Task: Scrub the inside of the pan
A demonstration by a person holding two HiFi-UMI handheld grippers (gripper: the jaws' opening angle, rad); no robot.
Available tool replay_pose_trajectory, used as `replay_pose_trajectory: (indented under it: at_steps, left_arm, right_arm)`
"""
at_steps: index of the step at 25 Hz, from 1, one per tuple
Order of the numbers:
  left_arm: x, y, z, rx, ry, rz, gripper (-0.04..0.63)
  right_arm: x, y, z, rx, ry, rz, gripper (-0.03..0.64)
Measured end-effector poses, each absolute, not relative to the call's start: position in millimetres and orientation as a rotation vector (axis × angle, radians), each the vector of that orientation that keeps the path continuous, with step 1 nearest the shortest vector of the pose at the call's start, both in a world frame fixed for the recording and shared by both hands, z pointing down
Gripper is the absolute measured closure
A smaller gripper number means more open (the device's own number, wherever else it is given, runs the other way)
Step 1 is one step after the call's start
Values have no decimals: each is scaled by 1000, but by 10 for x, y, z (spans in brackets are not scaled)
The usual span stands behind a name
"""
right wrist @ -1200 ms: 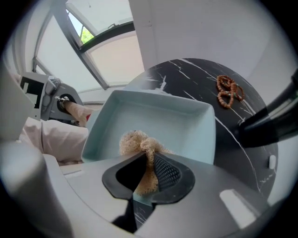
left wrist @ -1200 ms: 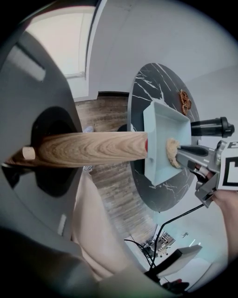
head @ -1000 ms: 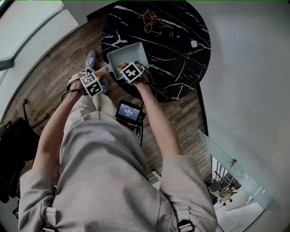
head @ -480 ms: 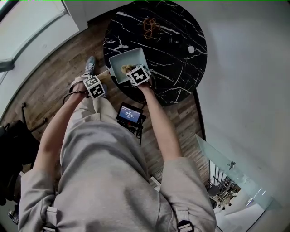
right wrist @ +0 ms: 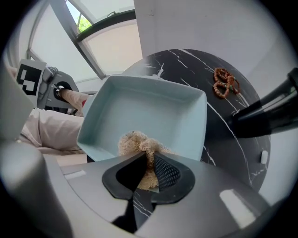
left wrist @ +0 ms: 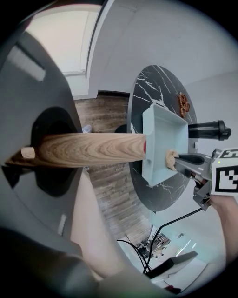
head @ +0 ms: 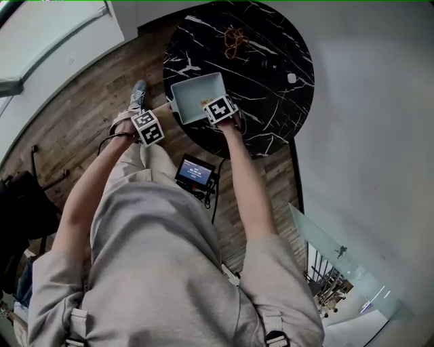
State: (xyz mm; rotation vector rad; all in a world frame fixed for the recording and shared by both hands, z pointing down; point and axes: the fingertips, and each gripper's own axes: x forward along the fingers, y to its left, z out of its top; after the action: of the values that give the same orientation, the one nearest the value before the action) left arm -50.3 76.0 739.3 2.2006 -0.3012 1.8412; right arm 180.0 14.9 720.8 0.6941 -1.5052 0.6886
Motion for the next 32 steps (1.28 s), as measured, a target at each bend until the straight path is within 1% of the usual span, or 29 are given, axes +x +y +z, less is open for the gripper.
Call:
replay_pose_trajectory:
  at_steps: [9,12,14,15,16,19,20,22,26,29,32]
  left_arm:
    - [-513,763,7403,2158,-320,1833,561]
    - [-516,701,7408,2187,-348,1839,560]
    - [-547,703,7397,2243,-374,1841,552]
    - [-546,698,7368,2292,-385,1834,522]
    - [-528,681,7319,2351,-396,1822,477]
    - [-445,583,7101,2526,-454,1763,427]
    - [-411,550,7016,2569,-475,1734,419]
    - [-322,519,6815,2648,-518,1669,408]
    - [-120,668,6256,2815,-613,1470,411]
    - [-9,780,5672,2946,-681,1195,432]
    - [-42,844,5064,3014,-738,880,446]
  right_arm:
    - [1211,367,7263,569,-1567,765,549]
    - [936,445,7268,528,-1618,836,551]
    - [846,479,7241,551,-1650,821,551]
    - [844,471,7195,584,-1674,811,551]
    - [862,445,7120,630,-1707,809,551]
    - [976,321,6769,805,-1827,818,551]
    - [1029,280,6641,868,-1866,813,551]
    - [1142,243,6384,997,-1946,808,551]
    - [1333,390,5736,1264,-2165,812,549]
    - [1482,616,5127,1503,-2301,770,549]
    - [1532,925,4503,1697,-2373,657,548]
